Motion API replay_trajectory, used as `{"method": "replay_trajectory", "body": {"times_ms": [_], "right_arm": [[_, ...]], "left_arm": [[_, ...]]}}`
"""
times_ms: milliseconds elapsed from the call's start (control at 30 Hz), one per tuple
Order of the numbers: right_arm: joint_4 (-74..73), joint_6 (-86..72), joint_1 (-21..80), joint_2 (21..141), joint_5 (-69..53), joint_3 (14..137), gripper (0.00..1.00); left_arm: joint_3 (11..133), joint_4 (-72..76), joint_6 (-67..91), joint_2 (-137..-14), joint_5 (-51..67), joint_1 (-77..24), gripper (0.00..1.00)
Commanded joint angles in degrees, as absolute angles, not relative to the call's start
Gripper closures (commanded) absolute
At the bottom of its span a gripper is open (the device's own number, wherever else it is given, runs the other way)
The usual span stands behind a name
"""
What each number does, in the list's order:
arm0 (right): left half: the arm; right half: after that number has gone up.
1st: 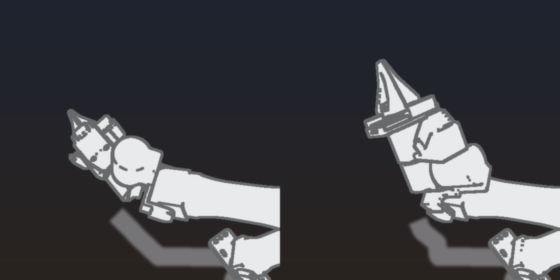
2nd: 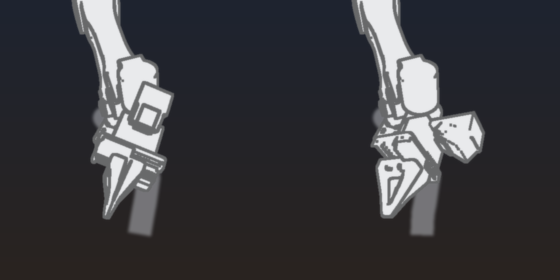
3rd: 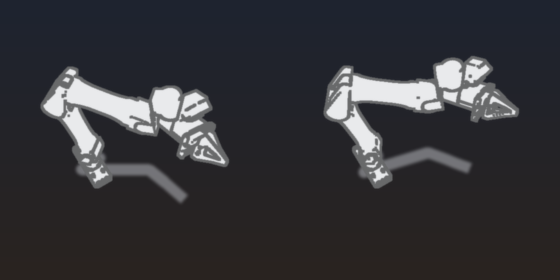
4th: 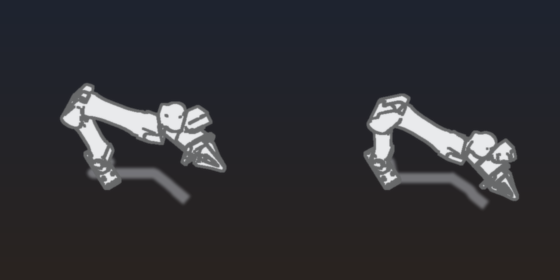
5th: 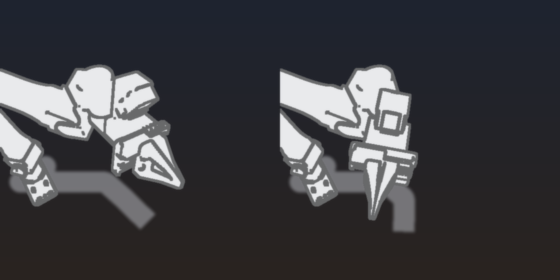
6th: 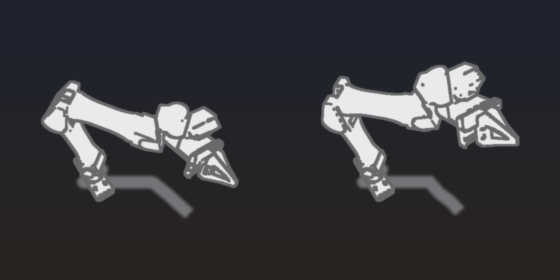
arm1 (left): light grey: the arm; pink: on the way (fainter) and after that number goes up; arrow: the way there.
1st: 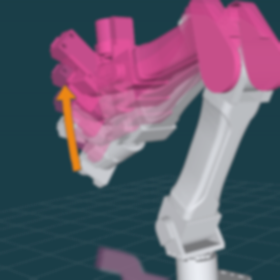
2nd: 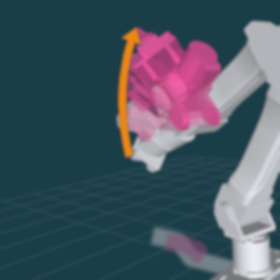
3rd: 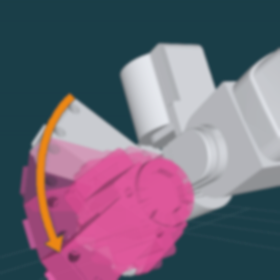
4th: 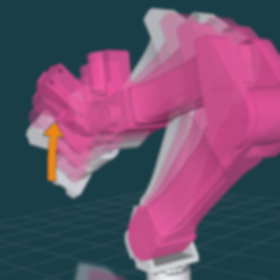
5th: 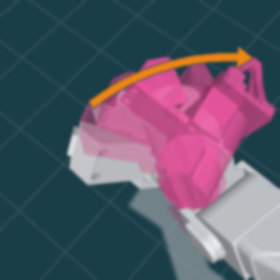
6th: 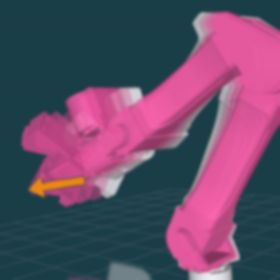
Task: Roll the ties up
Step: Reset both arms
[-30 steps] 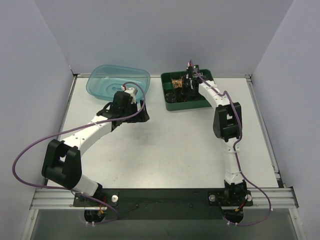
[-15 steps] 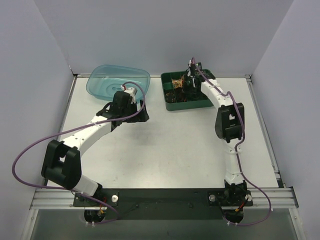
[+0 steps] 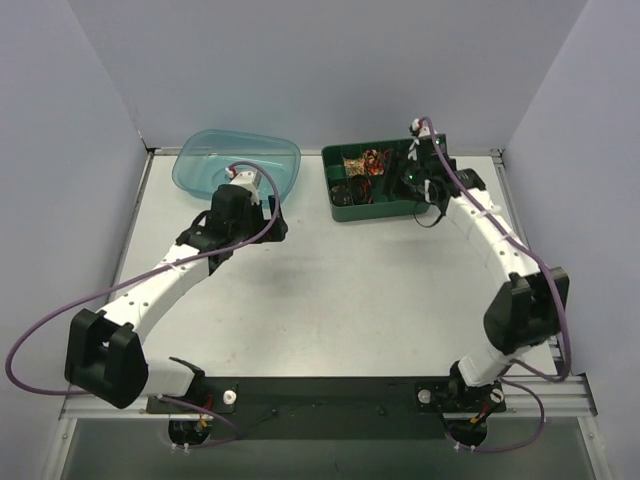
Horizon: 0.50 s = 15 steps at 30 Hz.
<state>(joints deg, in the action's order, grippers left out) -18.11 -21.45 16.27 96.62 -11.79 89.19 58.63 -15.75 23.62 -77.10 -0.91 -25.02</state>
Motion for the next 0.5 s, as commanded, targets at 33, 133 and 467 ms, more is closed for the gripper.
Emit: {"method": "replay_trajectory", "body": {"times_ms": [33,133,467], "right_arm": [[-17.1,-21.8,17.0,82.0,-6.8,73.5,0.36],[-17.2,-21.5,17.1,73.8,-2.7,65.0,0.22],[-14.3,-21.7,17.2,57.6,7.7,44.9,0.00]], "left_arm": [[59.8,-15.3,22.7,-73.4,-3.8,-24.6,0.03],[59.5,-15.3,22.4,-71.6,-3.8,-24.6,0.03],[54.6,-11.4,21.2,-68.0,-3.1,-24.7,0.03]]}}
